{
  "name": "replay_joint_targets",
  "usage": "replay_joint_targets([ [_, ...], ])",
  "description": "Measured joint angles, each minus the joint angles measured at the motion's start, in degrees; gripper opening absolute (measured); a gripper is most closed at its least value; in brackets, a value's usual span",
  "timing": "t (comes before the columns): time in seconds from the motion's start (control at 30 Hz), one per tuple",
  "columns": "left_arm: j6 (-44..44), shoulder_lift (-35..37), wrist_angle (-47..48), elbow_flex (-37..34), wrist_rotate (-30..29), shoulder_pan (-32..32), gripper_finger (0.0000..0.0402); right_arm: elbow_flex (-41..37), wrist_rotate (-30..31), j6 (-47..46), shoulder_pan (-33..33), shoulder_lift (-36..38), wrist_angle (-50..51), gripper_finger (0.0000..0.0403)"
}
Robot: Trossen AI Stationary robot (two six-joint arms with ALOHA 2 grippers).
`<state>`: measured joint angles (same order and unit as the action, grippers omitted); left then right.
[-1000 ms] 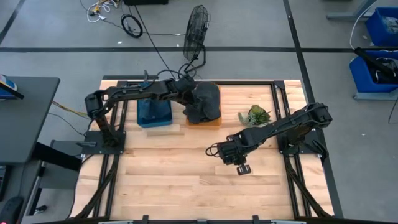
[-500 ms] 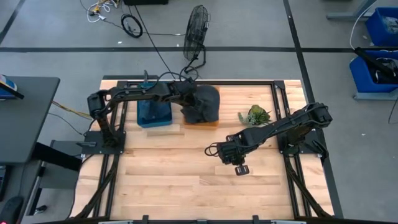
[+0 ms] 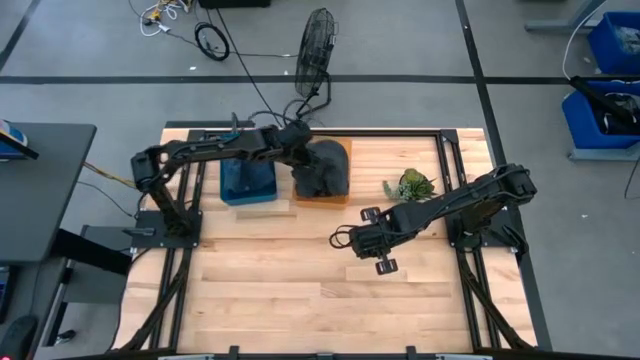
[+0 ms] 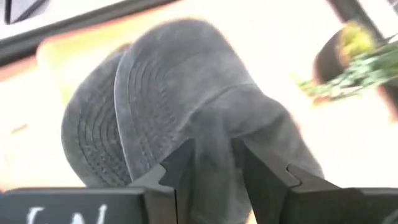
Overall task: Pick & Place hat
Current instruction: Put the black cap into the orange bin, then return to home position
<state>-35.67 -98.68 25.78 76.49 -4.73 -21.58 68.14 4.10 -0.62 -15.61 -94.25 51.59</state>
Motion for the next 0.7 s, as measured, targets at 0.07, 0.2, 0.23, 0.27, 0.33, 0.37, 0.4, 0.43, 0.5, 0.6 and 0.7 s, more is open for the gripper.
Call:
replay_joint_targets([
  [0.07, 0.44, 2.28, -0.09, 0.02, 0.04, 0.24, 0.0132, 0.0, 0.0, 0.87, 0.42, 1.48, 0.03, 0.0063],
  [0.2, 5.4, 6.89, 0.75, 0.02, 0.17, 1.01, 0.0133, 0.0, 0.42, 4.52, 2.03, 6.3, -1.48, 0.0063],
  [0.23, 6.83, 8.3, 1.21, 0.02, 0.18, 1.29, 0.0133, 0.0, 1.42, 5.87, 2.61, 7.59, -2.45, 0.0063],
  [0.27, 8.29, 9.59, 1.28, 0.02, 0.15, 1.59, 0.0133, 0.0, 2.89, 7.42, 3.38, 8.98, -4.07, 0.0063],
  [0.33, 11.66, 12.33, 1.3, 0.02, 0.17, 2.16, 0.0133, 0.0, 6.8, 10.61, 5.22, 11.35, -7.85, 0.0063],
  [0.37, 13.36, 13.7, 1.33, 0.02, 0.16, 2.42, 0.0133, 0.0, 9.32, 12.08, 6.41, 12.2, -10.36, 0.0063],
  [0.4, 14.99, 15.1, 1.22, 0.04, 0.1, 2.73, 0.0133, 0.0, 12.09, 13.31, 7.63, 12.75, -13.24, 0.0063],
  [0.43, 16.61, 16.63, 1.48, 0.04, 0.06, 2.94, 0.0133, 0.0, 14.88, 14.25, 8.98, 12.95, -15.99, 0.0063],
  [0.5, 19.76, 19.75, 1.85, 0.09, -0.43, 3.21, 0.0133, 0.0, 19.1, 15.75, 12.03, 12.89, -21.78, 0.0063],
  [0.6, 22.19, 24.08, 3.26, 0.13, -1.83, 3.18, 0.0133, 0.04, 20.44, 17.15, 17.47, 11.04, -30.95, 0.0063],
  [0.7, 23.39, 27.47, 4.41, 0.18, -2.98, 3.02, 0.0133, 0.04, 18.19, 17.22, 22.99, 7.11, -39.23, 0.0063],
])
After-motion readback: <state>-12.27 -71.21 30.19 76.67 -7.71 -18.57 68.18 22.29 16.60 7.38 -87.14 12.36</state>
